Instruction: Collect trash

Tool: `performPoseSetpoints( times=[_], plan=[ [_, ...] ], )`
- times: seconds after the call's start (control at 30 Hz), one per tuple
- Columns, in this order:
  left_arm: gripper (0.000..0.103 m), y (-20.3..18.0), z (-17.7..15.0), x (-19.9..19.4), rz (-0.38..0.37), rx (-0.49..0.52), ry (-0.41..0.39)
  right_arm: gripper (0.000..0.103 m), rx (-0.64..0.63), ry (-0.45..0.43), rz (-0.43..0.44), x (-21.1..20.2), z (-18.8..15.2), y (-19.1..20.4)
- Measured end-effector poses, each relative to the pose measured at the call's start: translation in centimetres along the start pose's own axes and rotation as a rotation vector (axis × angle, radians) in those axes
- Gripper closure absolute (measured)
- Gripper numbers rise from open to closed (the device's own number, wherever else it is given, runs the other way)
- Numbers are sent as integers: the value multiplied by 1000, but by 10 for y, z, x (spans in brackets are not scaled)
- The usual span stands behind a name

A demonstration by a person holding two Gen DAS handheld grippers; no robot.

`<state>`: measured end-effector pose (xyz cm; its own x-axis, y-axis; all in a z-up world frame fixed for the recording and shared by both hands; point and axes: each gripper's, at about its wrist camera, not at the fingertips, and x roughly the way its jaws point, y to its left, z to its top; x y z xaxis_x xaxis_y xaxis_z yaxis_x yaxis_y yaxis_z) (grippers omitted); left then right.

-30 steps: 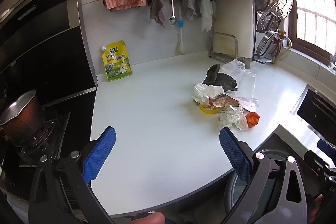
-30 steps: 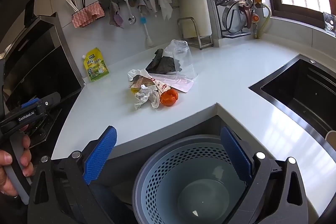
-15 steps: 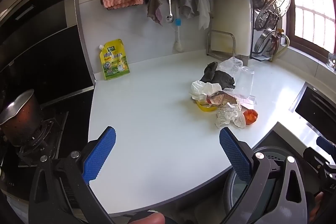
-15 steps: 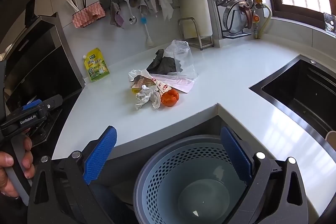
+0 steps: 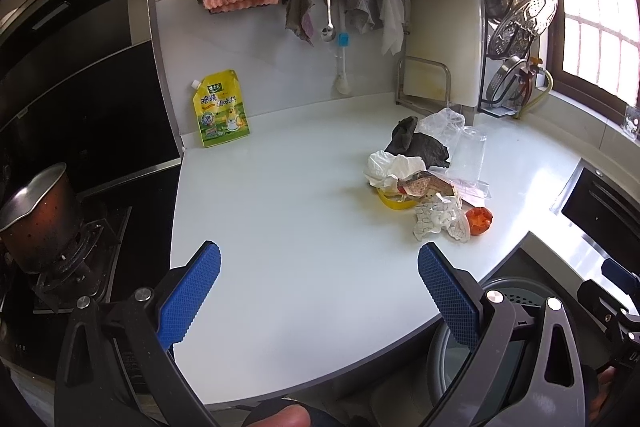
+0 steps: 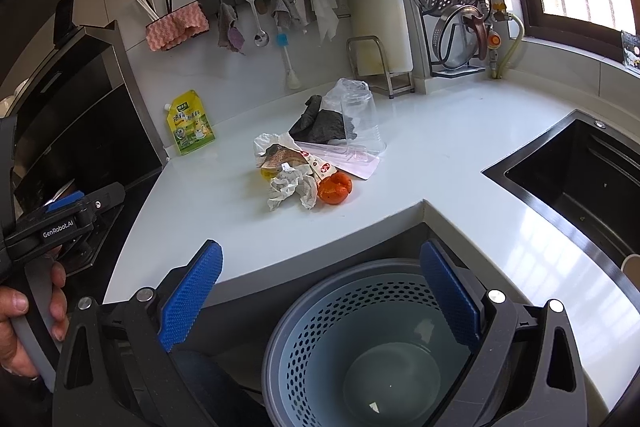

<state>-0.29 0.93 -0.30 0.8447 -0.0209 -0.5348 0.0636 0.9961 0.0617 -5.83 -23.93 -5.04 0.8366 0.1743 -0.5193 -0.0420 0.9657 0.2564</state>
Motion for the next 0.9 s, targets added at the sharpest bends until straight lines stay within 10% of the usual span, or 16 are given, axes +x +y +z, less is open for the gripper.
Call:
performPoseSetpoints(
  times=[0.9],
  plan=[
    [6, -5, -1, -9, -24, 16, -2, 9, -15, -6, 2, -8, -1, 5]
  ],
)
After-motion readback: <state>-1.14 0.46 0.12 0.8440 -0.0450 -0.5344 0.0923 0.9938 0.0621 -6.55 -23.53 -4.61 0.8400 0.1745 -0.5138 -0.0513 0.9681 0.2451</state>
